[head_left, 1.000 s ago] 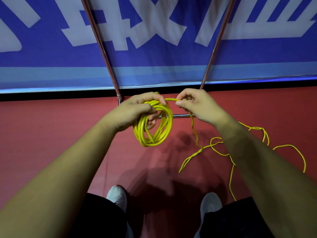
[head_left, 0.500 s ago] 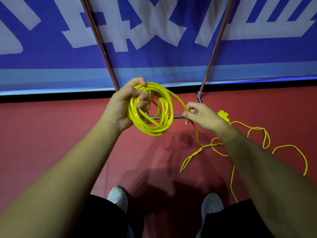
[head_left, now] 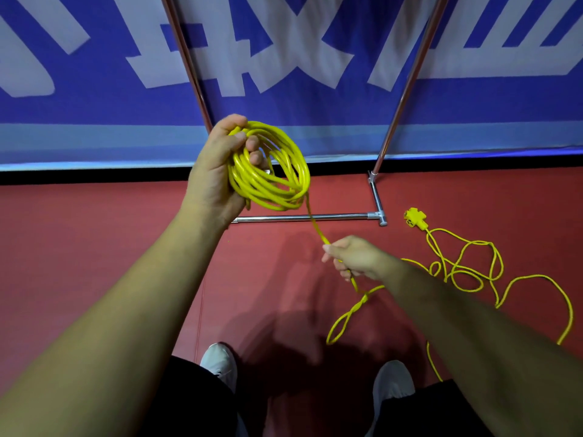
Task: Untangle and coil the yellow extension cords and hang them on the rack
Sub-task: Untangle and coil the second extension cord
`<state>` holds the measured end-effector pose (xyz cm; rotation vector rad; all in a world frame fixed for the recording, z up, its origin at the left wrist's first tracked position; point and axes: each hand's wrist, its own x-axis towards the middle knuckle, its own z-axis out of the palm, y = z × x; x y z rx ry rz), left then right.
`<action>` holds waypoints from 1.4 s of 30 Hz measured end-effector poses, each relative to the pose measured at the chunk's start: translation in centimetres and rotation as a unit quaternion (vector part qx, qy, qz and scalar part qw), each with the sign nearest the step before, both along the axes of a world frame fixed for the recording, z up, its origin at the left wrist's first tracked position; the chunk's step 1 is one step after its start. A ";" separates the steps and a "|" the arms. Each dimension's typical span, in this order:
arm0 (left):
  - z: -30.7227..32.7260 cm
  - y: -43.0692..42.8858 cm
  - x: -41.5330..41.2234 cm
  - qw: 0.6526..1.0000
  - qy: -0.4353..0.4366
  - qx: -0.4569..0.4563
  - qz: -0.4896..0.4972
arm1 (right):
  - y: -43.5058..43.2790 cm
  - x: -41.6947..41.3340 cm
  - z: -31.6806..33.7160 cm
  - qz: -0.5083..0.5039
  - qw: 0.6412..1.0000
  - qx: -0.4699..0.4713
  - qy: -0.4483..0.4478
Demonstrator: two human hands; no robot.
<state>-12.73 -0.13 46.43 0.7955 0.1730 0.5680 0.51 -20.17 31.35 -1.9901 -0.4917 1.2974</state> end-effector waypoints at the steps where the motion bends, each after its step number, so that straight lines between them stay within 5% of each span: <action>1: 0.0 0.1 0.0 1.000 0.007 0.014 0.009 | 0.7 -1.0 0.5 0.001 1.000 0.001 0.028; 6: -0.1 0.3 -0.3 0.982 0.081 0.153 0.070 | 3.1 -4.6 4.8 0.180 0.980 0.018 -0.087; 13: -1.4 0.1 -0.8 0.908 0.217 0.351 0.078 | 2.7 -3.5 12.5 0.309 0.928 0.145 -0.146; 21: -2.2 -1.7 0.1 0.818 0.282 0.499 -0.051 | 1.6 -2.6 15.1 0.233 0.941 0.213 -0.125; 27: -2.3 -1.6 -0.2 0.800 0.283 0.496 -0.182 | 1.4 -1.5 14.5 0.115 0.945 0.235 -0.195; 33: -2.3 -2.0 -0.1 0.747 0.277 0.545 -0.261 | 1.5 -0.6 13.6 0.143 0.933 0.256 -0.209; 36: -2.1 -2.4 -0.2 0.764 0.275 0.524 -0.258 | 1.3 0.0 13.2 0.158 0.922 0.244 -0.257; 40: -1.4 -2.4 -0.4 0.837 0.259 0.434 -0.209 | 0.7 1.7 12.3 0.203 0.877 0.151 -0.409; 42: -1.3 -2.0 -0.7 0.874 0.244 0.373 -0.196 | 0.1 2.9 11.4 0.189 0.894 0.113 -0.389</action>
